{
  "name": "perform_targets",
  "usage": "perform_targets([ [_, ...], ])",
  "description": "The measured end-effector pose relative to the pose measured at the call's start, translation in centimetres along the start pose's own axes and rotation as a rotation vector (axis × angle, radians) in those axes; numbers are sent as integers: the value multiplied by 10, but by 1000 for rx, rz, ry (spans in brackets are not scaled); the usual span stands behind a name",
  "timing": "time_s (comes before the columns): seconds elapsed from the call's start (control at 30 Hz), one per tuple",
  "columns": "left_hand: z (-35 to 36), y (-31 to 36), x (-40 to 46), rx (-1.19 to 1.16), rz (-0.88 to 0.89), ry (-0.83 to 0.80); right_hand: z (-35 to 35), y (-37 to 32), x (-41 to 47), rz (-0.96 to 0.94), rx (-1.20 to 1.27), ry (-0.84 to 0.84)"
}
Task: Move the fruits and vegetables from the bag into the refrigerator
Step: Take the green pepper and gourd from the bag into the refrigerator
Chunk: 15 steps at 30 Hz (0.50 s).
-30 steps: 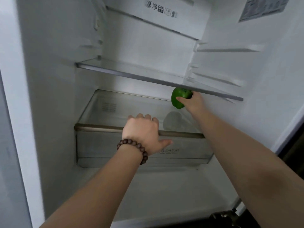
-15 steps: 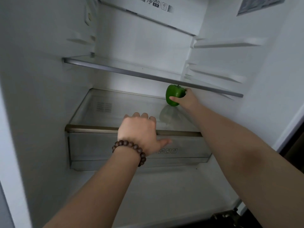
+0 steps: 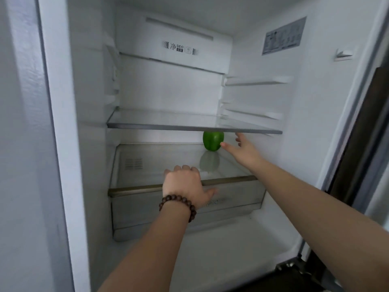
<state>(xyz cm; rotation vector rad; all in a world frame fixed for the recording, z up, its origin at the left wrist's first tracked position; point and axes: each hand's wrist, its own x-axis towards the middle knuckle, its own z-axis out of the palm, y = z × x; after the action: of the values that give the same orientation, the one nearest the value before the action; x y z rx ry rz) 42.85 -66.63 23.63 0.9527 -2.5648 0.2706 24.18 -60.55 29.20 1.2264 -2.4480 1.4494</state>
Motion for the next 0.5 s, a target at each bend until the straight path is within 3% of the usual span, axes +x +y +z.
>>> perform_targets([
  [0.23,0,2,-13,-13,40,64,-30,18,-105,-115,-221,28],
  [0.5,-11,55,-63,-225,273,32,-93,45,-217,-153,-522,126],
])
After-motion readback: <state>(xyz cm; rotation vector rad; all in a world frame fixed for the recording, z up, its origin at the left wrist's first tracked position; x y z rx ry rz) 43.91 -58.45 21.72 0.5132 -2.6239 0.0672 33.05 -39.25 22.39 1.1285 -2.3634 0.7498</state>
